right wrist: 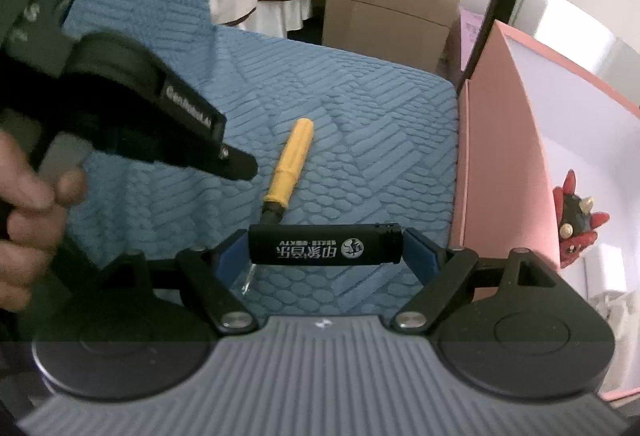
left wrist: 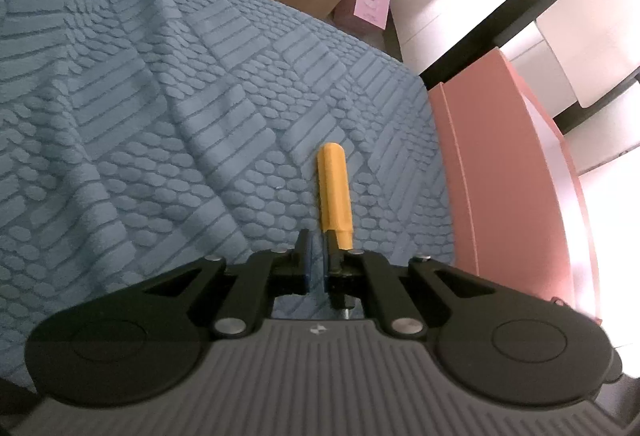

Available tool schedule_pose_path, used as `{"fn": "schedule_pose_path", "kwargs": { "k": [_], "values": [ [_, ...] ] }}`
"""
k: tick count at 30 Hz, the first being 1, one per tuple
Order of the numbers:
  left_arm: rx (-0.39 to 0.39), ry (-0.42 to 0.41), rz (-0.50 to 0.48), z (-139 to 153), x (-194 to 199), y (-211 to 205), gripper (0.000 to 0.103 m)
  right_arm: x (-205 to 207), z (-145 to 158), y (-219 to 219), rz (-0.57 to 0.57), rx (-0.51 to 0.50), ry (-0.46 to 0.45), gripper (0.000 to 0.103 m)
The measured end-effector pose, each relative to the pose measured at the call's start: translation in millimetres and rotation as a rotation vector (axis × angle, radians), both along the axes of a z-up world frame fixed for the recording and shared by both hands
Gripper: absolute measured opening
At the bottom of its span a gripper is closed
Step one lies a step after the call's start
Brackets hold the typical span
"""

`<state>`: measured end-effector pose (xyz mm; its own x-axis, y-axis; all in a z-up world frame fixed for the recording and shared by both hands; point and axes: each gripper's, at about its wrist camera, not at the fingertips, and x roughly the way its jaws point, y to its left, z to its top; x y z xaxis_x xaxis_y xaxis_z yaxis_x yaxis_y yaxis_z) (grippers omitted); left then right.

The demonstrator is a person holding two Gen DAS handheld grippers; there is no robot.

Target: Organize rigid objects

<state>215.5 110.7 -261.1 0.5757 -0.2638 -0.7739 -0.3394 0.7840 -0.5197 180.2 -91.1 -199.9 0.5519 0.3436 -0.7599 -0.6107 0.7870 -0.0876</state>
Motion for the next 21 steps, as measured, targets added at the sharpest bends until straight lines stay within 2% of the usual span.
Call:
{"fn": "schedule_pose_path", "kwargs": {
  "k": [1,3,4,7,9,14,19,21],
  "values": [
    [-0.003,0.000,0.002,-0.3,2.1,-1.2,0.011,-0.1,-0.8,0.6,-0.005,0.000,0.001,0.085],
    [0.003,-0.006,-0.002,0.2,5.4,-5.1,0.029,0.1,-3.2,2.2,-0.016,-0.006,0.000,0.085],
    [0.009,-0.009,-0.006,0.7,7.1,-7.8,0.031,0.4,-3.8,2.2,-0.023,-0.005,0.003,0.085],
    [0.019,-0.007,-0.027,-0.8,13.0,-15.7,0.031,2.8,-4.0,2.0,-0.041,0.009,0.013,0.085],
    [0.046,0.033,-0.043,-5.5,19.3,-20.3,0.030,3.1,-3.8,2.1,-0.044,0.012,0.014,0.084],
    [0.051,0.031,-0.045,-7.6,26.7,-19.8,0.029,4.0,-3.7,-0.8,-0.044,0.037,0.036,0.084],
    [0.128,0.025,-0.101,-5.2,31.1,-28.8,0.029,3.8,-2.8,-1.6,-0.043,0.044,0.040,0.084],
    [0.142,0.021,-0.105,-5.1,31.2,-29.6,0.024,3.5,-2.4,-1.1,-0.044,0.045,0.041,0.084]
  ]
}}
